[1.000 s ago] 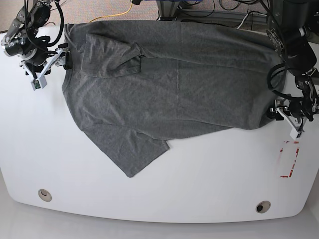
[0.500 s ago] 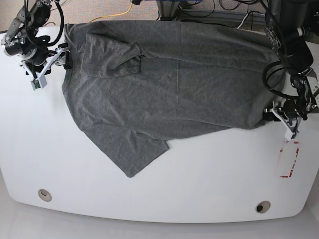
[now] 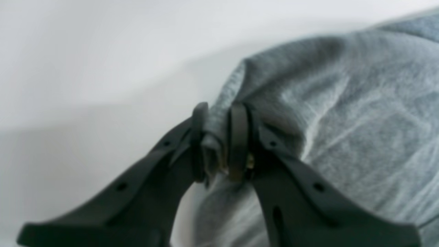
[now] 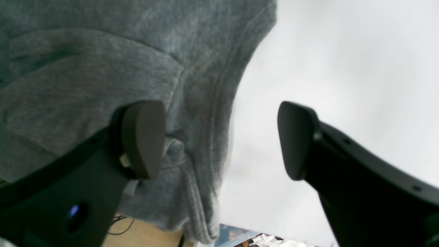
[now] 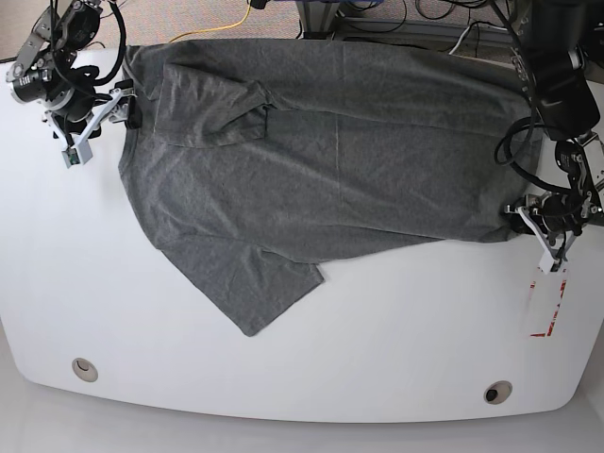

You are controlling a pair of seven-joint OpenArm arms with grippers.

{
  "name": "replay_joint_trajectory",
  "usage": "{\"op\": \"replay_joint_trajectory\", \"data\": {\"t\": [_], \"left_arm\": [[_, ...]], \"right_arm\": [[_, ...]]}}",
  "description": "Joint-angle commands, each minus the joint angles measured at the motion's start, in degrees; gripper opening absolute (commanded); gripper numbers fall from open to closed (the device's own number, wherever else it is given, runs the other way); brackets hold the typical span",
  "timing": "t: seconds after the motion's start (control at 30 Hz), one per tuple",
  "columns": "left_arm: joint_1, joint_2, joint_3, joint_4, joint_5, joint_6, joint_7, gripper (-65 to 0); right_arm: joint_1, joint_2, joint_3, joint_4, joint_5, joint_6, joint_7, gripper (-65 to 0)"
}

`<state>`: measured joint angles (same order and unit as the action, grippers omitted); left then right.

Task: Layout the t-shirt on the table in an organized manner, then fold the t-shirt properly
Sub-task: 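Move the left gripper along the shirt side toward the hem and grasp, then move the right gripper along the shirt side toward the hem and grasp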

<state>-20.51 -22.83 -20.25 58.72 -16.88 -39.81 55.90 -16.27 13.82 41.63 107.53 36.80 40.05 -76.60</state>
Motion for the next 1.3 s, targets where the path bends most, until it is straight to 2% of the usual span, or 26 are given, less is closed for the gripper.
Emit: {"op": "replay_joint_trajectory", "data": {"t": [0.0,0.33,0.53,0.8,0.9,1.03,1.1,1.27], "left_arm": [[-1.77,-2.09,1.92,4.36,-1.18,-0.19,-1.17,-55.1],[-4.23,-4.29,10.18,8.49,-1.18,-0.19,-1.53,-55.1],[-5.73,-5.43,12.91,8.31,-1.18,-0.19,-3.11,-54.9],[-7.14,-5.96,14.49,8.31,1.81,-0.19,-3.20,-54.4],[-7.22,-6.05,14.40,8.40,1.81,-0.19,-3.20,-47.8],[-7.22,-6.05,14.23,8.67,1.72,-0.19,-3.20,-33.3],[-7.22,-6.05,13.61,8.75,1.63,-0.19,-3.20,-28.5],[-7.22,-6.14,10.10,8.58,1.63,-0.19,-3.20,-28.9]], "right_arm": [[0.23,0.81,0.35,1.09,0.87,-0.05,0.86,-16.2],[0.23,0.72,0.35,1.09,0.96,-0.05,0.86,-16.2],[-0.39,0.72,0.35,1.09,0.96,-0.05,0.86,-16.2],[-0.56,0.72,0.35,1.09,0.96,-0.05,0.86,-16.2],[-0.56,0.72,0.35,1.09,0.96,-0.05,0.86,-16.2],[-0.56,0.72,0.35,1.09,0.96,-0.05,0.86,-16.2],[-0.56,0.72,0.35,1.09,0.96,-0.05,0.86,-16.2],[-0.56,0.72,0.35,1.09,0.96,-0.05,0.86,-16.2]]}}
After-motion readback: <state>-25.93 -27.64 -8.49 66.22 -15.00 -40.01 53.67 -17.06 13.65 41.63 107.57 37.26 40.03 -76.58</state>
